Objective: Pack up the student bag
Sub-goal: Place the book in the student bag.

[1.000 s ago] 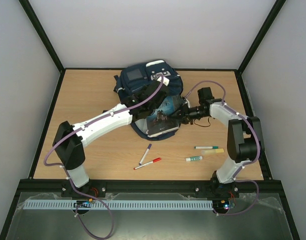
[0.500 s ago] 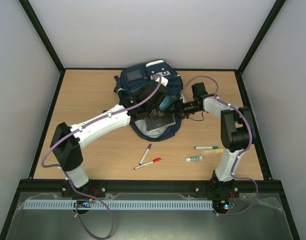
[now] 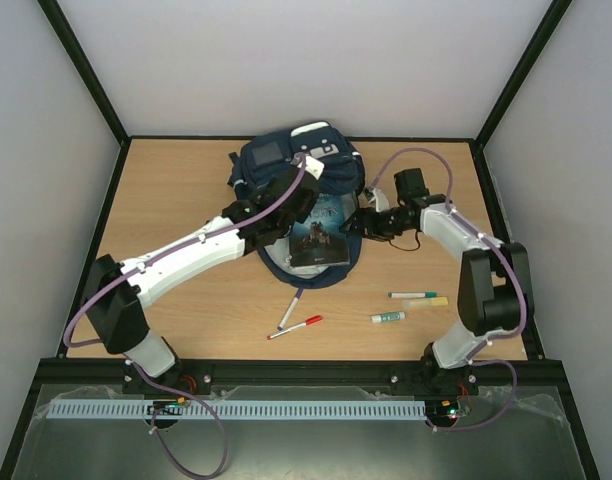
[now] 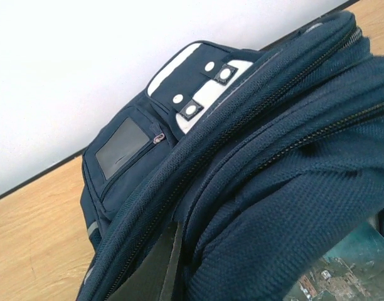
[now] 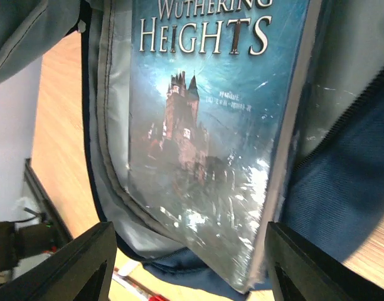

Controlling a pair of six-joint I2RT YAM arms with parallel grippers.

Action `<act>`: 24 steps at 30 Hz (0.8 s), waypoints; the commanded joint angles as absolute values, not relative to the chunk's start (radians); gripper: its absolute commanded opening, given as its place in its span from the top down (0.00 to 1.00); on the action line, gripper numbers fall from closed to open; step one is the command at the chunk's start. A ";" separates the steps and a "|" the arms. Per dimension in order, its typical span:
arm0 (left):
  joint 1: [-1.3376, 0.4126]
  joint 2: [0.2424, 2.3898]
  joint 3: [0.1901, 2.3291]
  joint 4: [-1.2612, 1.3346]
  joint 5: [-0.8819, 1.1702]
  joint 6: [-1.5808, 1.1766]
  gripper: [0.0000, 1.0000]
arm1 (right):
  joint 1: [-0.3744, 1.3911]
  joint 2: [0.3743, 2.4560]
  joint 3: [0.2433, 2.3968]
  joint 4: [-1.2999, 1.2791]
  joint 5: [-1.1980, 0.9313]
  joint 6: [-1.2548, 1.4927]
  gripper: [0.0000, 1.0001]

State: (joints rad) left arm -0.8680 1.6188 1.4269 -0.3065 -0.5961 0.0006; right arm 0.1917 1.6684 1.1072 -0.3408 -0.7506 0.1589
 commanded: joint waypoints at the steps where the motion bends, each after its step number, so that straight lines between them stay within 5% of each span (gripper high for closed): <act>1: -0.846 1.504 1.392 -0.177 -0.574 -0.037 0.98 | 0.202 1.543 1.054 -0.415 -0.636 0.021 0.36; 13: -0.796 1.457 1.291 -0.115 -0.446 -0.077 0.97 | 0.600 1.188 0.757 -0.226 -0.095 -0.556 0.59; 24: -0.793 1.438 1.292 -0.127 -0.407 -0.090 0.98 | 0.807 1.378 0.773 -0.055 0.239 -0.745 0.69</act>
